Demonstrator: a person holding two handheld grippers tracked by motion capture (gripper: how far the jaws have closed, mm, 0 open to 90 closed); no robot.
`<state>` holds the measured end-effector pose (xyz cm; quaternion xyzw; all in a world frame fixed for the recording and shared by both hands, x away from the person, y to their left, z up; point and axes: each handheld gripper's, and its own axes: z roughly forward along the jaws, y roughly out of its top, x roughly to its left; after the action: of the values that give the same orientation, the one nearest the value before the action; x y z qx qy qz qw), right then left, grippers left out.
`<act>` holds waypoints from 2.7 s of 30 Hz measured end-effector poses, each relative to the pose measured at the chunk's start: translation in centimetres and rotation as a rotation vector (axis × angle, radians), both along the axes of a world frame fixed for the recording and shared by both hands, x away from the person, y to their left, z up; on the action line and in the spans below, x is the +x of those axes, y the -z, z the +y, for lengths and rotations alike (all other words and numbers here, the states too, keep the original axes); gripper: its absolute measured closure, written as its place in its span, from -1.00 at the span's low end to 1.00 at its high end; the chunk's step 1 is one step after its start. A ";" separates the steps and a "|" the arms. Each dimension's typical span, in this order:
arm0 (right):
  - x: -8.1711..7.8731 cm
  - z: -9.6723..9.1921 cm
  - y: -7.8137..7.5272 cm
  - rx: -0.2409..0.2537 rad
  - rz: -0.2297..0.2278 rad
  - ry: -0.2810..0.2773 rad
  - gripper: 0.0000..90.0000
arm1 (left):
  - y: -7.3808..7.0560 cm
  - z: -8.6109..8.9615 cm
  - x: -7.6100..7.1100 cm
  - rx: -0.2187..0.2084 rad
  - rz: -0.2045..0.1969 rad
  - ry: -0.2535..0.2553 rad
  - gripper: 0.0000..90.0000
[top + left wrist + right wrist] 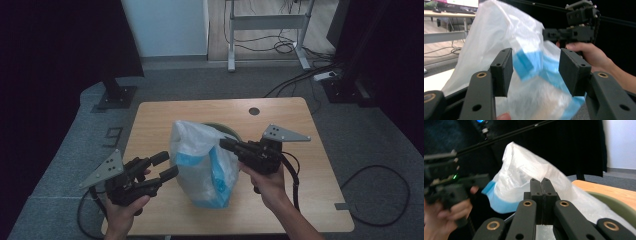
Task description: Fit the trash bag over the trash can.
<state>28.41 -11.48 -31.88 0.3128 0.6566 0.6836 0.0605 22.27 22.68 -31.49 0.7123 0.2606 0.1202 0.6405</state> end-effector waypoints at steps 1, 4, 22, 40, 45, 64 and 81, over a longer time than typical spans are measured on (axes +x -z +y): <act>0.3 -0.1 0.0 0.011 0.009 0.006 0.98 | 0.2 -0.1 0.1 0.000 0.008 0.002 0.00; 1.1 -0.6 0.1 0.050 0.039 0.020 0.98 | 0.9 -0.5 0.3 0.009 0.026 0.011 0.01; 1.1 -1.5 0.4 0.079 0.052 0.005 0.98 | 1.9 -3.2 3.2 0.008 0.052 0.026 0.29; 1.2 -2.1 1.0 0.001 0.028 0.049 0.98 | 1.7 -4.1 3.1 0.095 -0.007 0.041 1.00; 1.3 -2.1 1.1 -0.009 0.030 0.055 0.98 | 1.5 -4.2 2.9 0.145 -0.021 0.022 1.00; 1.5 -2.9 0.9 0.019 0.061 0.055 0.98 | 0.8 -4.9 2.4 0.247 -0.092 0.046 1.00; -3.1 -2.6 -0.9 -0.292 -0.216 0.174 -0.10 | -0.8 -7.1 3.6 0.255 -0.044 0.044 1.00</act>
<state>25.27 -14.07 -31.00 0.2812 0.7088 0.6030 0.2343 25.90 15.57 -30.65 0.7906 0.2134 0.1540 0.5529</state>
